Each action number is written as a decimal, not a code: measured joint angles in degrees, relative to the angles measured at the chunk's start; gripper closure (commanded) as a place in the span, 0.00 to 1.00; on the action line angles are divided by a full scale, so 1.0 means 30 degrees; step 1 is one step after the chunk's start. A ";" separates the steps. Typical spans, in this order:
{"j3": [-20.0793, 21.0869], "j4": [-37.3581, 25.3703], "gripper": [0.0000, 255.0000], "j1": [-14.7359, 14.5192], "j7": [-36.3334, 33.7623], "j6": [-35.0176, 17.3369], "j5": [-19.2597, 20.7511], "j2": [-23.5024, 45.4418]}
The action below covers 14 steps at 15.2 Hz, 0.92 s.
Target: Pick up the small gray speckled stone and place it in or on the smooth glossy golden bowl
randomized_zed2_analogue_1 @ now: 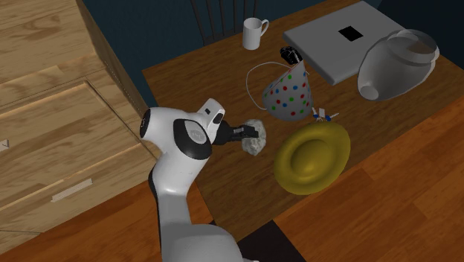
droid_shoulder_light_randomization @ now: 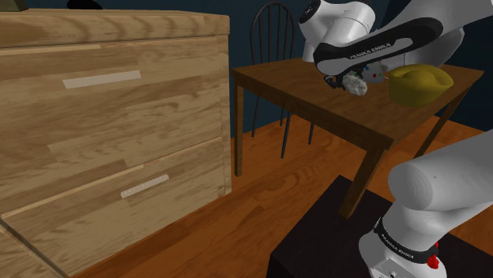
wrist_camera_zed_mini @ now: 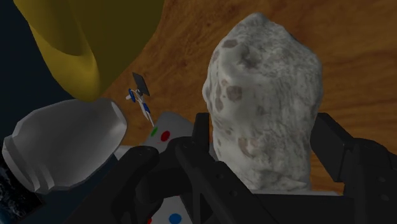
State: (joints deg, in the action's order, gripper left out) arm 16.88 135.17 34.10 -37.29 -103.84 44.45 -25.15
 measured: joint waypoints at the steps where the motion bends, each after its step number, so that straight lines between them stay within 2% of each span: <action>1: -0.0009 -0.0010 1.00 0.0009 0.0002 -0.0001 0.0022 -0.0001; 9: -0.0030 -0.0013 1.00 0.0025 0.0011 -0.0024 0.0048 0.0008; 14: -0.0065 -0.0709 1.00 0.0000 0.0713 0.0633 -0.0171 -0.0194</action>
State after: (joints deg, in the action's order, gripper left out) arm 16.68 133.04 34.10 -35.15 -101.95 43.94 -25.73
